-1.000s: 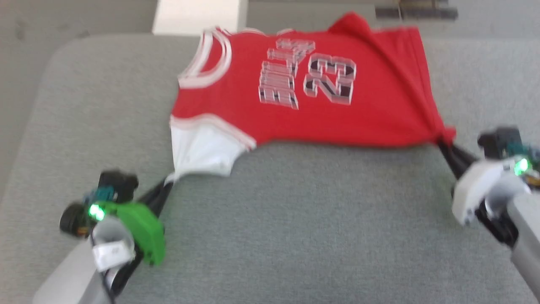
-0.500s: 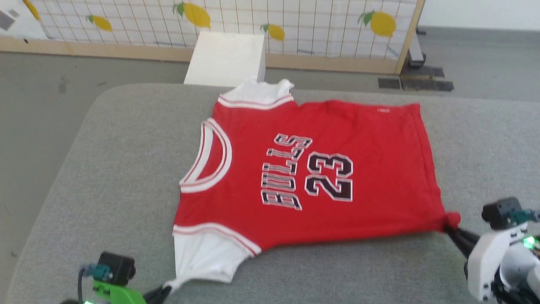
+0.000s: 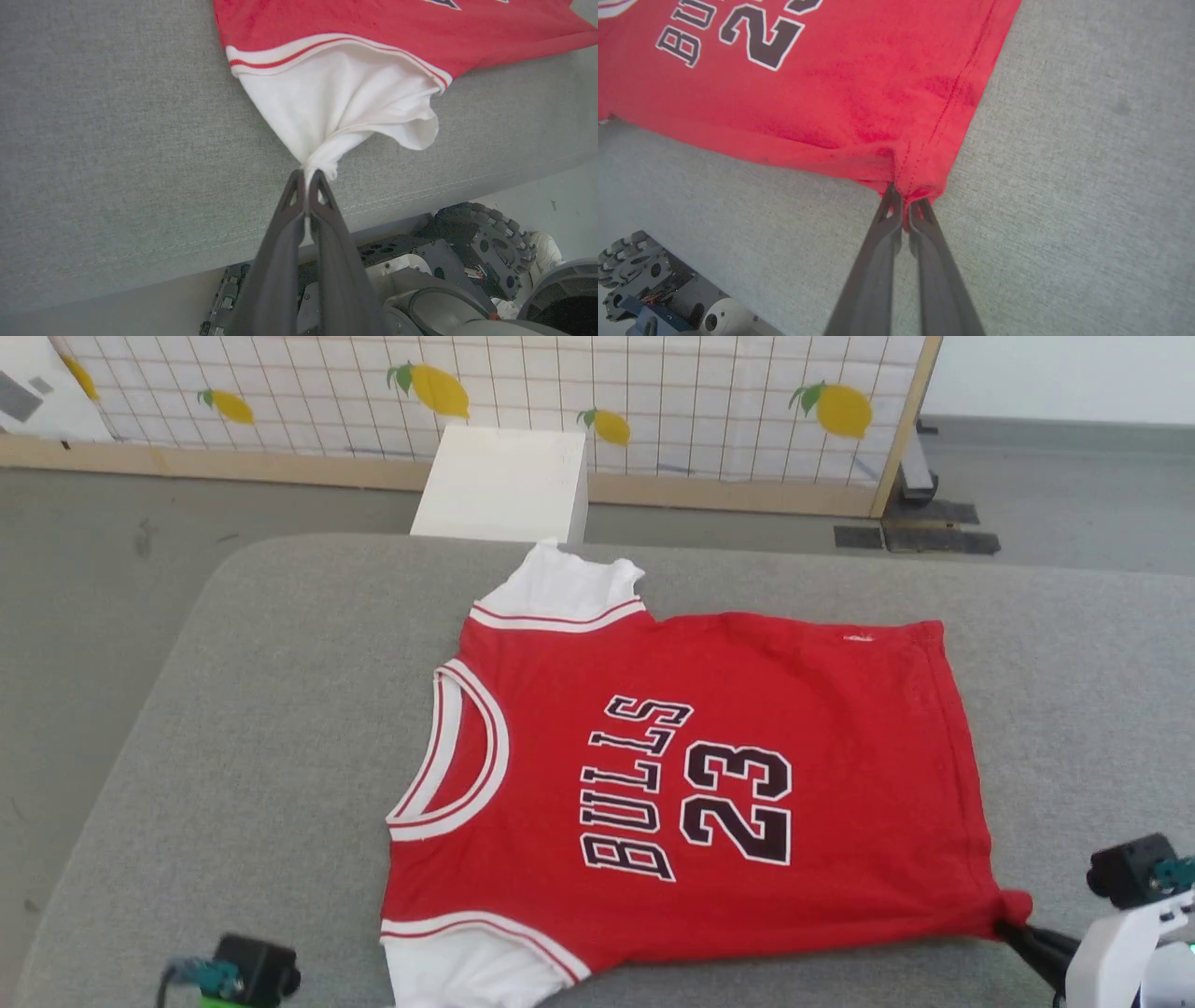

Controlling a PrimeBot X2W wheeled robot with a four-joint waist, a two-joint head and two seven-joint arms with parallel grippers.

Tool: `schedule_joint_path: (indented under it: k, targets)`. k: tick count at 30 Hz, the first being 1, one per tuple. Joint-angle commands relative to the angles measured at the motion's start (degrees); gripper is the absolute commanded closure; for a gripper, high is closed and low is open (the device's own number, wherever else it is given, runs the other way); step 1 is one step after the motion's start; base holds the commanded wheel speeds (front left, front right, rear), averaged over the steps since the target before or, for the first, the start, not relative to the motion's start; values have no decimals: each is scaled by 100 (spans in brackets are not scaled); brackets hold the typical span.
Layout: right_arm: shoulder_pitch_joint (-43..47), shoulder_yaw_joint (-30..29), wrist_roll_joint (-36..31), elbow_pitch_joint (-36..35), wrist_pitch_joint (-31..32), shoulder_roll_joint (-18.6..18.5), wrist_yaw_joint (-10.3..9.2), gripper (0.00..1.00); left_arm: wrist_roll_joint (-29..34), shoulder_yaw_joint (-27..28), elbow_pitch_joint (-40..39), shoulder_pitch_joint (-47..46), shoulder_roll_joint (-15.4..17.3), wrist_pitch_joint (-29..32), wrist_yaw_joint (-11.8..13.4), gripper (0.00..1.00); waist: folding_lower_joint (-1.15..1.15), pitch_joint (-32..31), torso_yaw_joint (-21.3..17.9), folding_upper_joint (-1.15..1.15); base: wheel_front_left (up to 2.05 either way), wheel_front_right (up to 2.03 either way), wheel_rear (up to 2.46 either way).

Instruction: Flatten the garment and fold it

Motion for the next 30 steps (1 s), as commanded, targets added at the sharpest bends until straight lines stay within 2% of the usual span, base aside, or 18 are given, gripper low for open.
schedule_joint_path:
  k: [1,8,14,20,30]
  targets:
    - [22,-109,53,-102,45,61,-10,100,57,87,-70,-188,-42,-123,-54,100,1,81,-20,7,0,0,0]
    - [-227,-615,82,-476,251,252,-10,100,409,434,-248,-1104,-386,-742,-98,100,1,394,-52,7,0,0,0]
    - [-616,-788,-44,-528,377,416,-10,100,669,536,-4,-2005,-781,-1008,-69,100,1,752,-117,7,0,0,0]
    - [-1071,-678,-317,-315,523,506,-10,100,1129,356,616,-2727,-937,-934,-10,100,1,1086,-198,7,0,0,0]
    - [-1660,-363,-504,126,519,622,-10,100,1441,79,1927,-3561,-1241,-878,-165,100,1,1440,-290,7,0,0,0]
